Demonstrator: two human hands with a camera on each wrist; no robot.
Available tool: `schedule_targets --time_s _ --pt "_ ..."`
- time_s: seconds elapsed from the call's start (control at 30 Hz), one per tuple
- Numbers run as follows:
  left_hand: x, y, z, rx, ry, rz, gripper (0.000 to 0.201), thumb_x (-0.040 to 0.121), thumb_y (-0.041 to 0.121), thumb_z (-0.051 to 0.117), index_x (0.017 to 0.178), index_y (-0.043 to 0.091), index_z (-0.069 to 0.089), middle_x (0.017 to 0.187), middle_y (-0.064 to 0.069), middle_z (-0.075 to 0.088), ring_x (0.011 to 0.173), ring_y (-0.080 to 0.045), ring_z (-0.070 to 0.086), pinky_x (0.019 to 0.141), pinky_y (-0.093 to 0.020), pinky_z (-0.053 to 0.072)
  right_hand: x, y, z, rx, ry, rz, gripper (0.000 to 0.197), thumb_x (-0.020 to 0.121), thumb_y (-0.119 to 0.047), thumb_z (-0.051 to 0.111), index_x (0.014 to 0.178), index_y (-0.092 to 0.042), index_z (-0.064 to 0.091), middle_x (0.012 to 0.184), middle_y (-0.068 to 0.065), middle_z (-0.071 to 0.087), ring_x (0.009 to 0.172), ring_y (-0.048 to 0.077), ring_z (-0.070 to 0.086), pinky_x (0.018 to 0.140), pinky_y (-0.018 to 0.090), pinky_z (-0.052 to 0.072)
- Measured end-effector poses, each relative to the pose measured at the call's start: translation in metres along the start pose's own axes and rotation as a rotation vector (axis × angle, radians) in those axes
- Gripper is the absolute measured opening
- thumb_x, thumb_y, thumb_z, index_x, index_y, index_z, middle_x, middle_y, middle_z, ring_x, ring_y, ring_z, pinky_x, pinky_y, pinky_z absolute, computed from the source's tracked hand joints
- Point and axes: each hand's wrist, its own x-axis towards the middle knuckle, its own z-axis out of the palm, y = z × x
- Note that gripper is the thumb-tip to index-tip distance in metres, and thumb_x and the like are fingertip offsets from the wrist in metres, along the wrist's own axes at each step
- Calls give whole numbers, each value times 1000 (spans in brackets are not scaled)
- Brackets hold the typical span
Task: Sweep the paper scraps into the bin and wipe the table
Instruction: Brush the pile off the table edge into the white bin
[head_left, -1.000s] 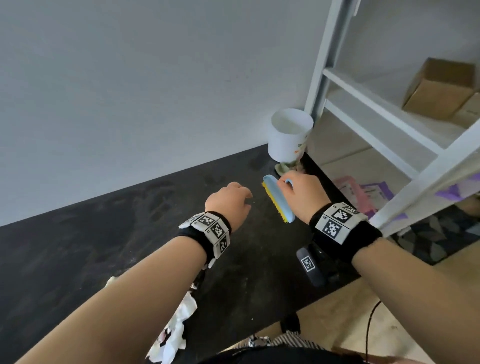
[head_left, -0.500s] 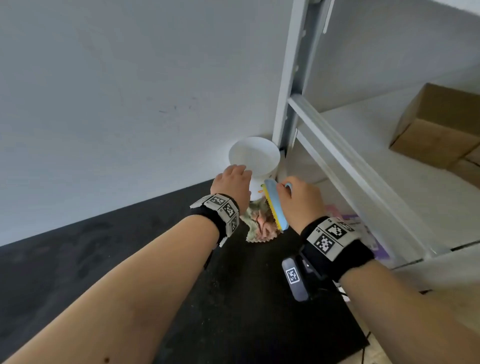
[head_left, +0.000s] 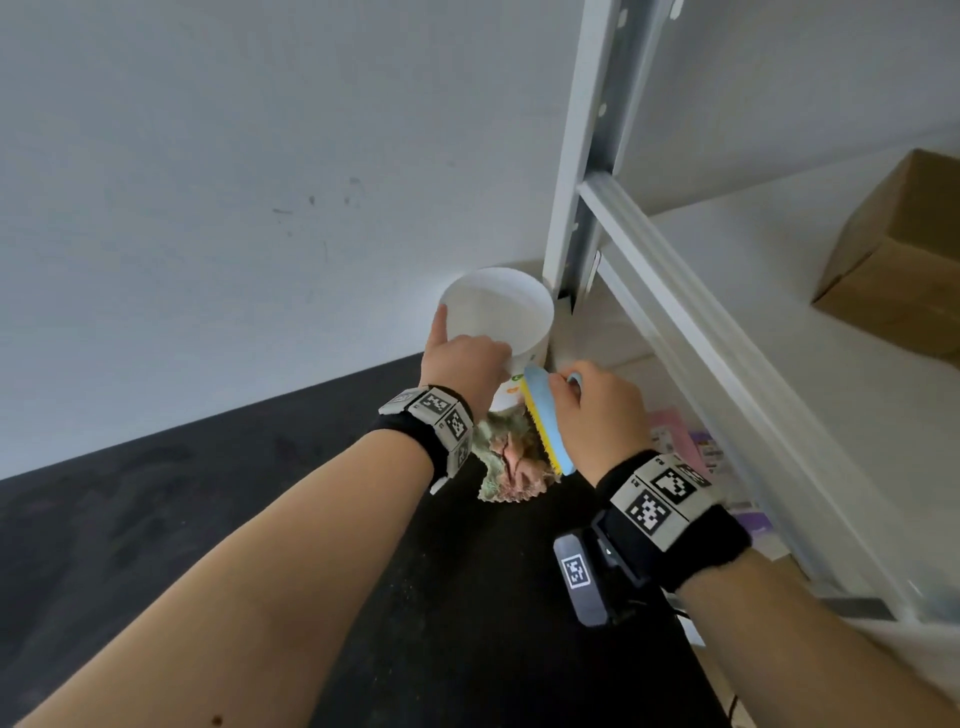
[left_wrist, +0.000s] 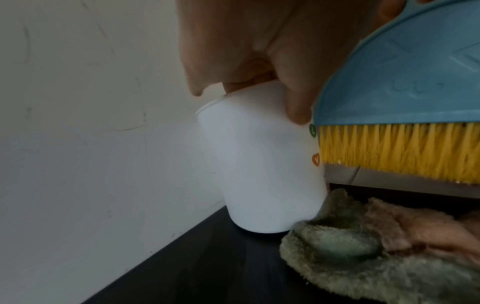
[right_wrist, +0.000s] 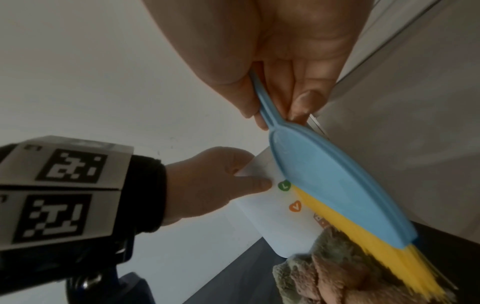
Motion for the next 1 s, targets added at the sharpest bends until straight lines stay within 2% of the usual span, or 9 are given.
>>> schedule_targets --time_s 0.07,0.13,0.17,0.3,0.4,0.57,0.67,0.83,1.0 --pt "-9 -4 -4 -34 31 19 20 101 28 38 108 21 56 102 2 62 106 -22 56 114 -34 11 -2 -3 0 -1 5 -19 33 98 -27 43 66 -20 37 59 -9 40 60 16 43 56 26 30" --pt "-22 -9 -9 -28 101 21 19 101 27 40 111 18 53 105 -1 62 105 -26 56 98 -29 30 -4 -9 -1 20 21 -52 23 97 -25 44 78 -15 49 65 -4 48 66 18 46 61 26 33" --pt "-30 -12 -13 -8 132 19 20 101 28 39 112 17 51 104 -1 62 102 -27 56 90 -29 33 -6 -12 -1 23 29 -70 21 97 -24 44 86 -11 56 71 0 53 69 19 48 63 26 34" --pt "-69 -29 -22 63 186 -19 29 102 32 37 127 19 42 106 0 62 96 -26 59 81 -29 36 -21 -31 3 26 26 -144 24 97 -23 45 94 -3 59 81 11 62 76 26 56 65 30 40" --pt "-106 -46 -25 84 194 -70 40 101 33 38 139 21 31 111 1 62 97 -25 61 77 -30 41 -44 -48 10 41 -11 -189 26 97 -27 45 93 -5 58 76 5 56 75 24 56 64 30 41" --pt "-191 -76 -22 85 152 -120 55 102 32 36 151 23 12 120 0 58 104 -24 59 83 -32 42 -98 -76 28 -4 -59 -241 27 97 -30 43 95 -7 58 80 4 56 76 19 54 67 28 42" --pt "-254 -94 -15 81 127 -143 55 102 32 36 151 23 12 121 0 57 106 -24 57 84 -32 40 -142 -98 44 -34 -53 -268 28 98 -30 42 97 -8 59 82 5 58 82 23 58 75 35 49" --pt "-371 -120 -5 63 159 -153 56 101 28 40 151 22 16 123 0 54 114 -22 51 93 -32 37 -225 -135 82 4 -72 -294 29 97 -27 44 100 -4 60 94 14 66 87 27 60 76 33 45" --pt "-479 -136 7 -8 180 -194 56 99 26 44 150 20 21 123 -1 54 116 -22 49 98 -31 33 -307 -164 118 -2 -100 -316 26 97 -26 45 101 -6 61 98 13 66 91 27 61 77 33 46"
